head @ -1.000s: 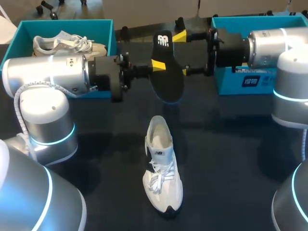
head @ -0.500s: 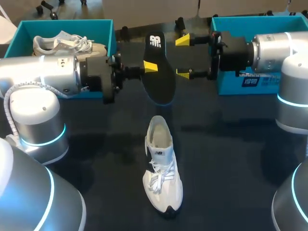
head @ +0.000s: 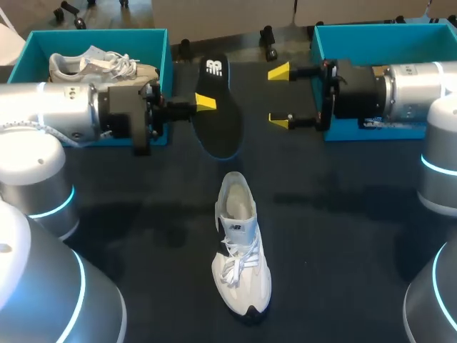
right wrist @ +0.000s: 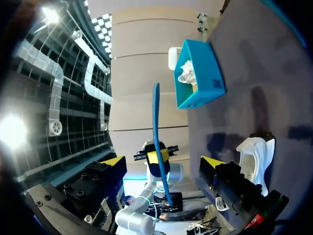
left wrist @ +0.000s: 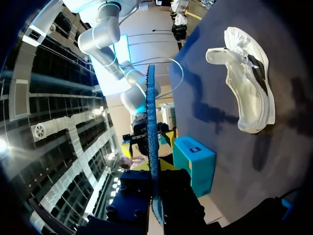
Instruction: Take the shoe out of the shoebox, open the shoe tongue, remove and reinsert the insole, then place the shoe into the shoebox
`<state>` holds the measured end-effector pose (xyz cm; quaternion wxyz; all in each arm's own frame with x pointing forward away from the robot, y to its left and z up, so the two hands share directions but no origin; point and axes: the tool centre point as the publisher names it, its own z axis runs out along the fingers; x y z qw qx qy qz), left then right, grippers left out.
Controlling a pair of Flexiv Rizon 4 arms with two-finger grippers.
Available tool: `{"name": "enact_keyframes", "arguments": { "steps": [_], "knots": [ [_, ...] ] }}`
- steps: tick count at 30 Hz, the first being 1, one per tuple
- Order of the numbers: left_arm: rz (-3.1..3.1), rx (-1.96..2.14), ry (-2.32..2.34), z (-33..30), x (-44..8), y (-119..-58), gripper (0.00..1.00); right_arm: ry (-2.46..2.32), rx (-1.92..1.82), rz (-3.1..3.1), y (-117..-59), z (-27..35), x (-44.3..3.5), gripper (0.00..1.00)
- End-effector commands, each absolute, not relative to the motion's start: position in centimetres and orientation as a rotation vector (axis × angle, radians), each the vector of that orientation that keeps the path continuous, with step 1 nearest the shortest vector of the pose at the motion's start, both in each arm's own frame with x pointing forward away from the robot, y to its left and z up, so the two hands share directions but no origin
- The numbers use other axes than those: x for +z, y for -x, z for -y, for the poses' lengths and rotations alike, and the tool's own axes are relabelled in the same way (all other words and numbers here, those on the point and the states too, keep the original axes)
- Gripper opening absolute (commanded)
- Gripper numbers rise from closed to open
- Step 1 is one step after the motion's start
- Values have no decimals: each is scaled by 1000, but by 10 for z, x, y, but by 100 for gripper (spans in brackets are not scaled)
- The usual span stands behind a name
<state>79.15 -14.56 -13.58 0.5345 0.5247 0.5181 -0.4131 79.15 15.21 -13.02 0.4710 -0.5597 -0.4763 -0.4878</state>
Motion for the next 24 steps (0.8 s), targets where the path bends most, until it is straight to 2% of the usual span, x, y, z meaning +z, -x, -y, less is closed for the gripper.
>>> {"name": "enact_keyframes", "arguments": {
  "steps": [1, 10, 24],
  "knots": [
    [-1255, -976, -1260, 132, -130, -781, 0, 1387, -1206, 1160, -783, -147, -128, 100],
    [-1345, -1029, -1244, 123, -130, -765, 0, 1387, -1206, 1160, -783, -147, -128, 100],
    [-1920, -1557, -984, 126, -118, -757, 0, 1387, -1206, 1160, -783, -147, -128, 100]
  ]
}}
